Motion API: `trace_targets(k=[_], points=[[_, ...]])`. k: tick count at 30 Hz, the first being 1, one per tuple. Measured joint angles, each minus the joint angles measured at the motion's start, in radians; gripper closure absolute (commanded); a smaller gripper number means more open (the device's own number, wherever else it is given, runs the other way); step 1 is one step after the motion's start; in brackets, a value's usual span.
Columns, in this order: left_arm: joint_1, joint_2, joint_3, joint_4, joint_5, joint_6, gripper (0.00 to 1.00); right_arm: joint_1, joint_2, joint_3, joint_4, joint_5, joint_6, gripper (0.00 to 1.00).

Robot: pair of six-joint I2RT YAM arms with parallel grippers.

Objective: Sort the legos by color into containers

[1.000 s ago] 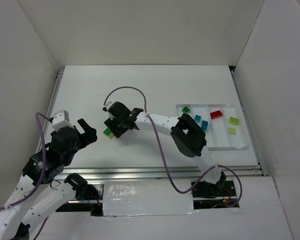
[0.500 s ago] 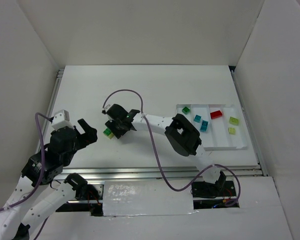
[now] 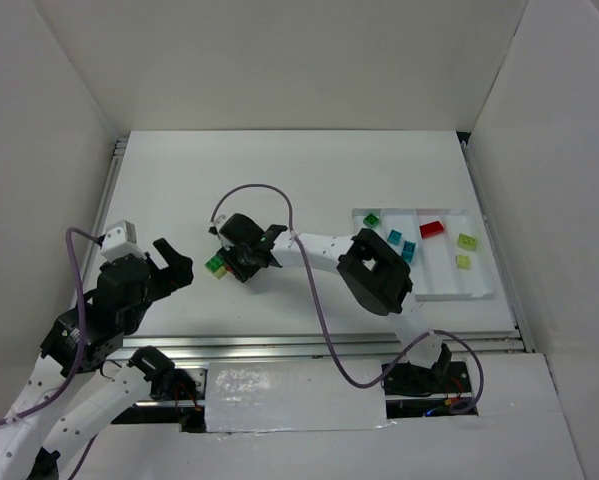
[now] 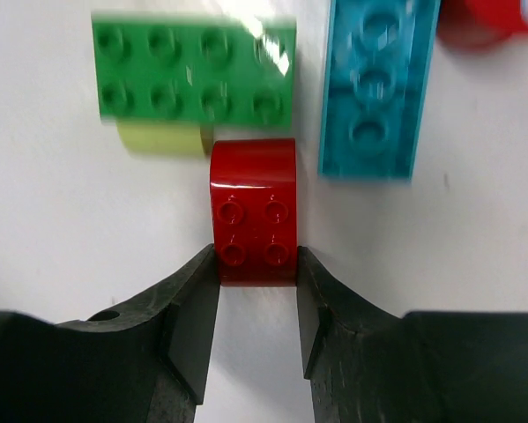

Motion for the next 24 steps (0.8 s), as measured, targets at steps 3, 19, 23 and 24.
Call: trace_targets(k=[3,19,23,24], points=[[0.000,-0.001,0.000,0.000,0.000,0.000,0.00,0.008,-0.080,-0.099,-0.004,0.014,0.013,1.00],[-0.002,-0.020,0.000,0.000,0.000,0.000,0.00,-0.235,-0.607,-0.490,-0.040,0.146,0.172,1.00],[-0.003,-0.020,0.000,0.003,0.004,0.000,0.00,-0.648,-0.748,-0.599,-0.043,0.144,0.229,1.00],[-0.003,-0.020,0.000,0.005,0.006,0.000,0.01,-0.734,-0.761,-0.610,-0.045,0.151,0.246,1.00]])
